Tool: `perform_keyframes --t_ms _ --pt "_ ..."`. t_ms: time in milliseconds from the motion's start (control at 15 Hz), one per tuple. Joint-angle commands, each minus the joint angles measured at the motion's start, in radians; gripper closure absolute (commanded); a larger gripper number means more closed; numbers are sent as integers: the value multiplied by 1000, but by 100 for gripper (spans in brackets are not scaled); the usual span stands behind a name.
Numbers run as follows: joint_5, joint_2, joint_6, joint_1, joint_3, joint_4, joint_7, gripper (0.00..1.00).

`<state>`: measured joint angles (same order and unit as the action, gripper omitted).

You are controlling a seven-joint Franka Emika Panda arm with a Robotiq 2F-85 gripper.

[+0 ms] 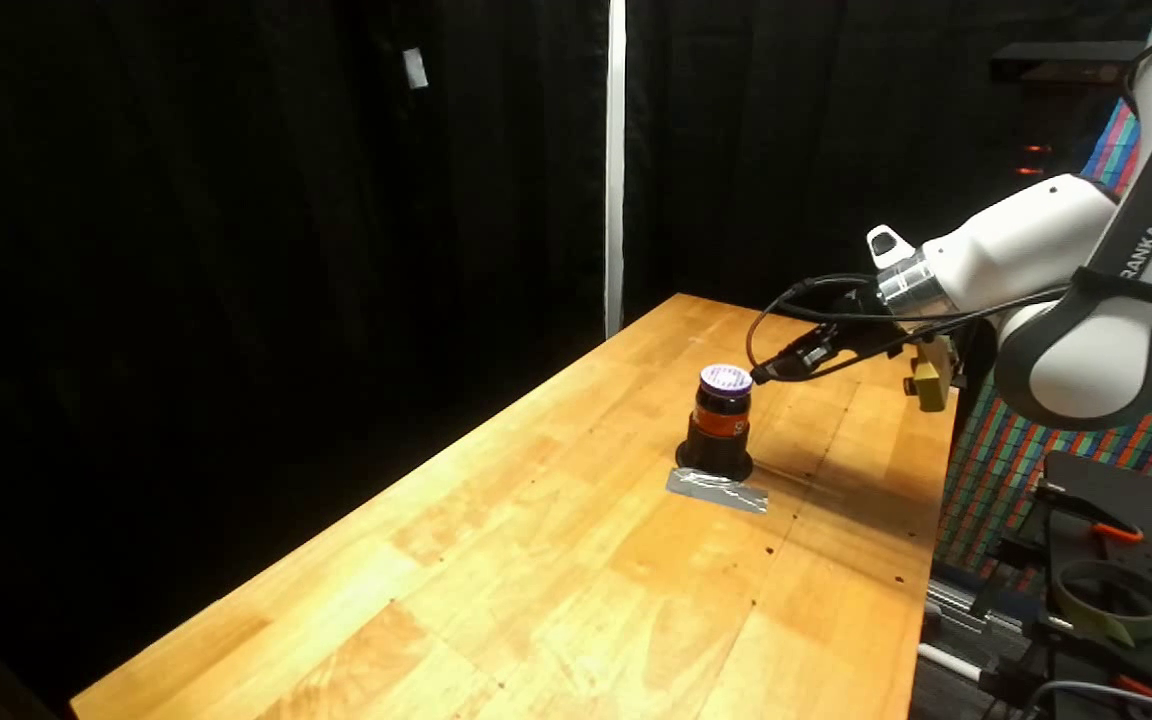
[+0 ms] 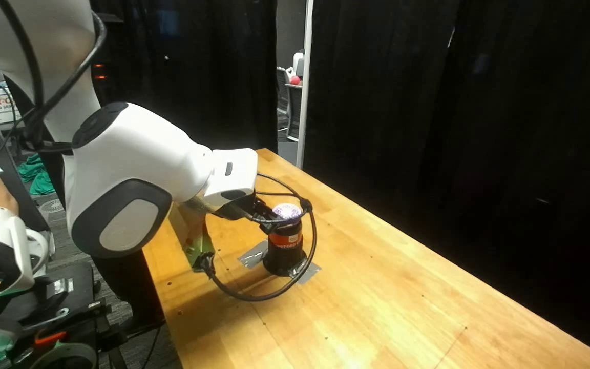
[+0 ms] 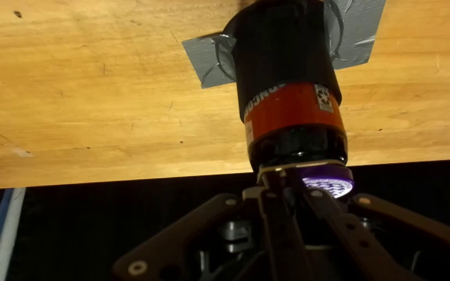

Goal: Put the elastic band on the cup

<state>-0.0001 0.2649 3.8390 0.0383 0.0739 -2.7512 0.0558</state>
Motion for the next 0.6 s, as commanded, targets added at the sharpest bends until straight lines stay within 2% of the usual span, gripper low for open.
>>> perform_keyframes --t_ms 0,533 --pt "-81 -16 36 -44 1 3 55 89" --pt "-257 -13 47 -135 2 7 146 89"
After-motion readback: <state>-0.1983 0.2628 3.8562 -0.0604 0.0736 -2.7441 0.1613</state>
